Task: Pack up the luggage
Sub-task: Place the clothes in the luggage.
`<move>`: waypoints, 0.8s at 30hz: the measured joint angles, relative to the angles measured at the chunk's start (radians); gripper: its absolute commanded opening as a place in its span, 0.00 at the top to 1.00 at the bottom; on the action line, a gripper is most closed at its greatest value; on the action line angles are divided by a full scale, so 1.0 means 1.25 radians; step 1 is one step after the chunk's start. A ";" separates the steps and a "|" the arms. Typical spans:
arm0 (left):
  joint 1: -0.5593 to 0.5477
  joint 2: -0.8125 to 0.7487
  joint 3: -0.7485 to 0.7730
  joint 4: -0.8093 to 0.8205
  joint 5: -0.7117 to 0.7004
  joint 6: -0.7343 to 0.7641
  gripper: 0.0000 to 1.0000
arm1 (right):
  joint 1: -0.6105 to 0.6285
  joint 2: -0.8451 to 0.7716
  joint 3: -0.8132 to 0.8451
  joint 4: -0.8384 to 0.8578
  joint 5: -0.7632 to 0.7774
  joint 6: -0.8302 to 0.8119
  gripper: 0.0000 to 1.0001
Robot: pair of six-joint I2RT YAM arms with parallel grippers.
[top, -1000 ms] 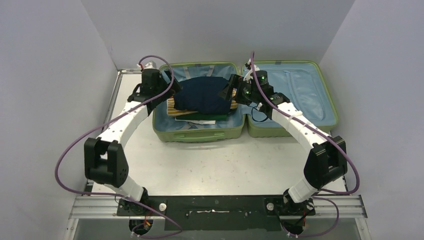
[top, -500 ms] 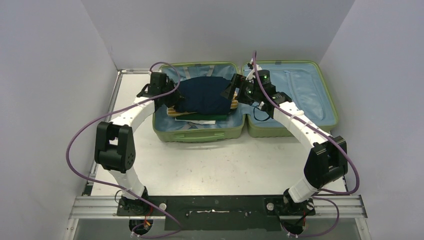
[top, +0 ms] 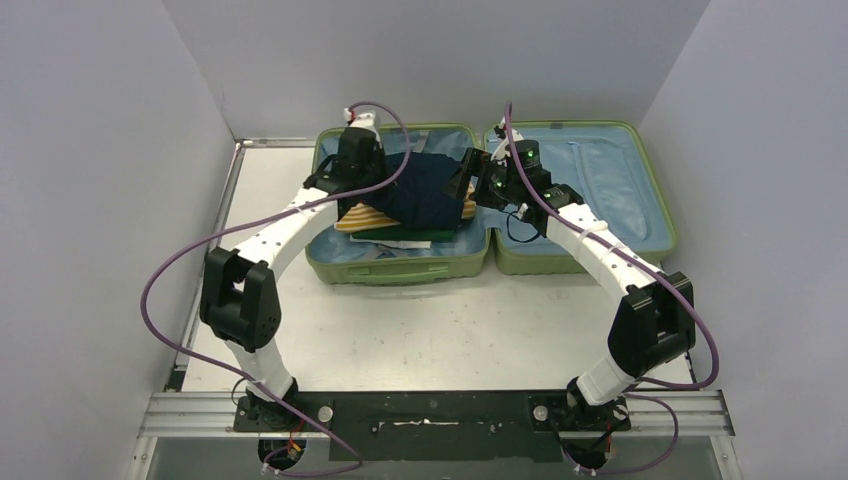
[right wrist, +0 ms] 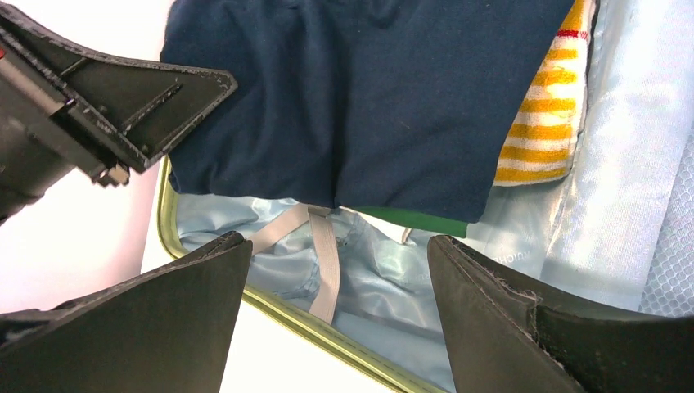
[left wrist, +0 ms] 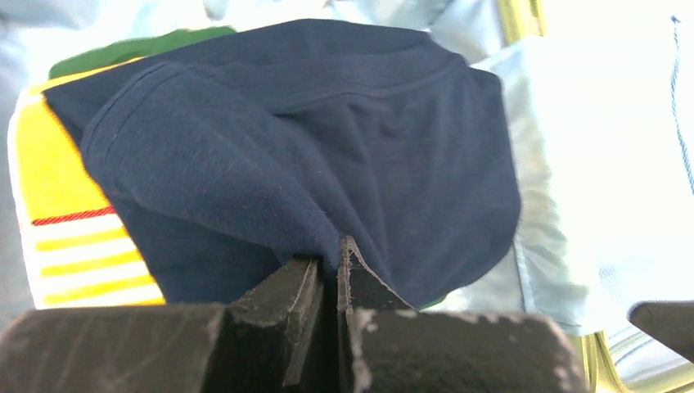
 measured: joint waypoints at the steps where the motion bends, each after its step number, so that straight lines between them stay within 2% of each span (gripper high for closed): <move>1: -0.023 0.000 0.011 -0.001 -0.020 0.024 1.00 | 0.000 0.000 0.000 0.000 0.000 0.000 0.20; 7: -0.097 0.000 0.064 -0.012 -0.098 0.112 1.00 | -0.002 0.000 0.000 -0.001 0.001 -0.001 0.20; 13: -0.040 0.000 0.032 -0.017 -0.119 0.112 1.00 | -0.005 -0.001 0.000 -0.005 0.001 -0.002 0.20; 15: -0.002 0.001 0.013 -0.027 -0.117 0.102 0.87 | -0.005 -0.002 0.000 -0.006 0.001 -0.003 0.20; 17: 0.036 0.003 0.003 -0.041 -0.111 0.096 0.60 | -0.005 -0.004 -0.003 -0.009 0.001 -0.004 0.20; 19: 0.067 0.004 -0.001 -0.054 -0.102 0.095 0.42 | -0.006 -0.009 -0.007 -0.012 0.002 -0.005 0.20; 21: 0.083 0.003 -0.001 -0.059 -0.102 0.088 0.32 | -0.006 -0.013 -0.009 -0.016 0.002 -0.006 0.20; 24: 0.082 -0.004 -0.005 -0.067 -0.101 0.078 0.23 | -0.006 -0.015 -0.009 -0.015 0.002 -0.009 0.19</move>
